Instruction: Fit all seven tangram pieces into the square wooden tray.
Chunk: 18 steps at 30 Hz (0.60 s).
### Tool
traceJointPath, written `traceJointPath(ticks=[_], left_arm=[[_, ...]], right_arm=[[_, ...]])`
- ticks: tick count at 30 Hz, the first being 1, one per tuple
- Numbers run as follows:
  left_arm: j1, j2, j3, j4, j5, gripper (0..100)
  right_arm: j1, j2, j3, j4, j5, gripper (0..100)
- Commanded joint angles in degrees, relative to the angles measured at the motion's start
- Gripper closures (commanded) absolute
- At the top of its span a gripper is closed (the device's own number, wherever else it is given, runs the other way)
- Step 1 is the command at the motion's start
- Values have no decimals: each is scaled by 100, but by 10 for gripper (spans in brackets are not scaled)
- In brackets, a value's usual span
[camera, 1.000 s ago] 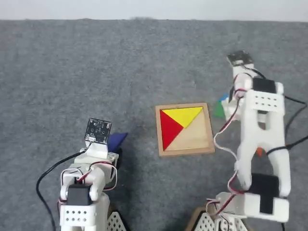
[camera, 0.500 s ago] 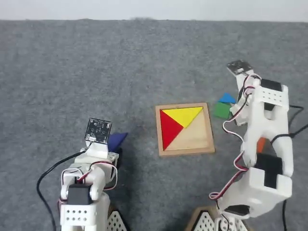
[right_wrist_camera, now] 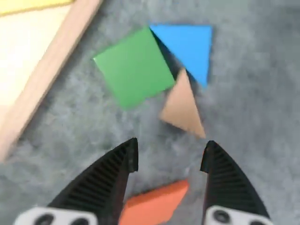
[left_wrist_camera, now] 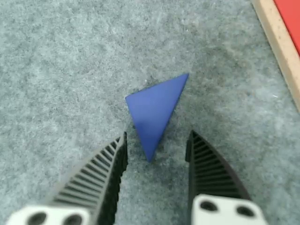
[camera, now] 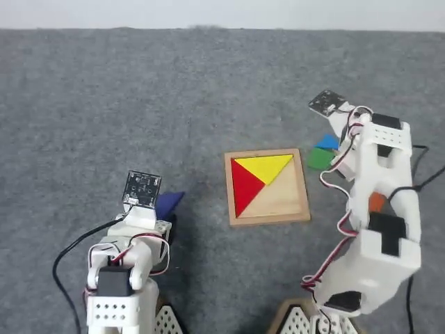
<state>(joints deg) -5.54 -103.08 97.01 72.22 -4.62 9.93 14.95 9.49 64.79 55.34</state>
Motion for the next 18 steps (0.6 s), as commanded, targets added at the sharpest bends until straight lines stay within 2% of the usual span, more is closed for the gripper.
traceJointPath(ticks=[1, 14, 18], left_arm=[[26, -105, -57, 9, 62, 800], [26, -105, -57, 9, 62, 800], [26, -105, -57, 9, 62, 800]], right_arm=[[-84, 233, -545, -145, 114, 768], [-75, 1420, -1424, -119, 88, 771], [66, 1235, -1512, -110, -519, 768]])
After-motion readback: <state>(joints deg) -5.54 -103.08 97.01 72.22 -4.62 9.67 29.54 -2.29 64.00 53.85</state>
